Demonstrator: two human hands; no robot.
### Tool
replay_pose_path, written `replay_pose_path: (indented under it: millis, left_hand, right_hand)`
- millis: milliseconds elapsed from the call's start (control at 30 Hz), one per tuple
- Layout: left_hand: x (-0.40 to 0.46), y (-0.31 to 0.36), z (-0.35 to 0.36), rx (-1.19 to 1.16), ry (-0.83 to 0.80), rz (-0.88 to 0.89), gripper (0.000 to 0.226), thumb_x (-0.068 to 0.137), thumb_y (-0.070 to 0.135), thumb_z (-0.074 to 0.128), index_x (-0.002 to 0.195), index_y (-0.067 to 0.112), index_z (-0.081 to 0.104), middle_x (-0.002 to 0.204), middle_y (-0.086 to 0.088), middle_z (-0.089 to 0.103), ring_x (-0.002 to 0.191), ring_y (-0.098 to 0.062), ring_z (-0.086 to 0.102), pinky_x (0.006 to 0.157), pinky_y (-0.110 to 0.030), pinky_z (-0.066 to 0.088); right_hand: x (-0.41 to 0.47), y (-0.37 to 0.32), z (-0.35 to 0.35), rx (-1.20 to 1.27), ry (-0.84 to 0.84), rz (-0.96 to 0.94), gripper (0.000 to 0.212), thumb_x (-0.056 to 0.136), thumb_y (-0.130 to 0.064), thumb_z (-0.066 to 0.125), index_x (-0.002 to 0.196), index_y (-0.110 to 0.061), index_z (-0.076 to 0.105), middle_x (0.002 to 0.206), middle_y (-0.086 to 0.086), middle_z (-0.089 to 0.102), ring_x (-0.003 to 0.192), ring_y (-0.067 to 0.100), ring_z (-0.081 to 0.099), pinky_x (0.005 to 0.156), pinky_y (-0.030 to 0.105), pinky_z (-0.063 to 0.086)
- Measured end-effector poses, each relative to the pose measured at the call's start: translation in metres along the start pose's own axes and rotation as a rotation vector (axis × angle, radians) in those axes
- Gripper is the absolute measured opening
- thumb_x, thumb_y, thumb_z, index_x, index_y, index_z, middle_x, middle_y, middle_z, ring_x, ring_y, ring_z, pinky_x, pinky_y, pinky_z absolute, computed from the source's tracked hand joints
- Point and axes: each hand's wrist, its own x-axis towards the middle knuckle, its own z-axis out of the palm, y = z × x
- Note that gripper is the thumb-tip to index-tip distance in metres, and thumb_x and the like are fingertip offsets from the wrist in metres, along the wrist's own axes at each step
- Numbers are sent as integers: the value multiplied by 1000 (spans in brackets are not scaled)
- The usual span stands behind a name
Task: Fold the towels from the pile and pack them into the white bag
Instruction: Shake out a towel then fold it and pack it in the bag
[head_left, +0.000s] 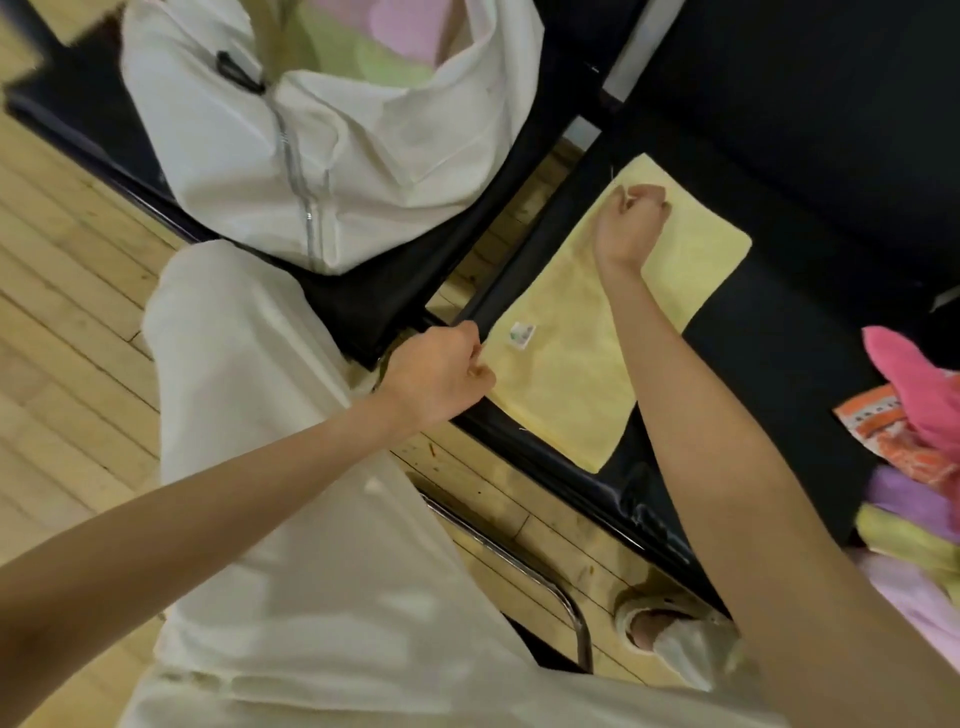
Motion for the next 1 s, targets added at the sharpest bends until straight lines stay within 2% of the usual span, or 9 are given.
replay_pose_path:
  millis: [167, 267, 367, 500, 567, 667, 800, 900, 1000]
  left_hand:
    - [-2, -7, 6, 185, 196, 131, 39, 80, 19, 68, 112, 6, 49, 102, -10, 54, 89, -25, 55, 67, -32, 47]
    - [-1, -11, 4, 277, 238, 469, 38, 70, -3, 70, 106, 3, 59, 106, -14, 56, 93, -31, 55, 72, -37, 49]
    - [-1, -6, 2, 307, 135, 722, 31, 68, -16, 65, 94, 0, 66, 102, -16, 62, 88, -32, 61, 67, -40, 54]
    - [1, -2, 5, 278, -72, 714, 13, 85, 0, 57, 94, 5, 66, 97, -7, 62, 88, -24, 59, 75, -38, 52]
    - [3, -1, 6, 299, -96, 738, 10, 85, 1, 58, 91, 4, 66, 94, -8, 61, 88, -25, 58, 74, -34, 50]
    - [5, 6, 7, 355, -121, 737, 9, 87, 6, 59, 90, 3, 67, 92, -10, 61, 87, -28, 58, 76, -41, 51]
    - [6, 18, 13, 399, -174, 629, 38, 92, 42, 53, 103, 8, 67, 99, -6, 61, 94, -24, 57, 84, -42, 48]
    - [4, 20, 21, 487, -83, 650, 63, 80, 67, 52, 105, 12, 67, 99, -5, 61, 89, -24, 59, 74, -41, 52]
    - [5, 22, 24, 553, -37, 674, 45, 82, 53, 62, 102, 13, 65, 99, -6, 60, 89, -26, 58, 73, -40, 50]
  right_hand:
    - [-71, 28, -35, -39, -151, -152, 28, 94, -8, 50, 121, -4, 47, 123, 10, 43, 81, 7, 51, 79, 18, 44]
    - [-116, 56, -68, -78, -255, -243, 26, 91, -5, 54, 117, -7, 52, 116, 5, 47, 88, 8, 53, 75, 18, 46]
    - [-149, 79, -106, -192, -371, -341, 21, 86, -3, 56, 105, -12, 60, 106, -5, 49, 87, 4, 51, 76, 18, 47]
    - [-178, 96, -146, -325, -528, -414, 36, 81, 4, 53, 110, -12, 63, 113, -4, 58, 107, 9, 49, 89, 21, 44]
    - [-187, 102, -156, -377, -612, -503, 46, 77, 8, 55, 120, -7, 60, 124, 3, 59, 119, 17, 48, 100, 28, 42]
    - [-197, 110, -156, -474, -646, -608, 53, 78, 9, 56, 129, -3, 54, 134, 9, 54, 127, 24, 45, 107, 33, 38]
    - [-203, 114, -143, -549, -487, -674, 39, 80, 4, 59, 119, 2, 62, 122, 14, 63, 115, 31, 57, 96, 41, 49]
    - [-198, 110, -138, -540, -433, -621, 25, 85, -5, 54, 106, -2, 66, 108, 10, 66, 101, 27, 60, 84, 38, 52]
    - [-192, 104, -144, -459, -415, -445, 18, 88, -17, 51, 97, -9, 64, 94, 2, 62, 85, 19, 58, 72, 35, 51]
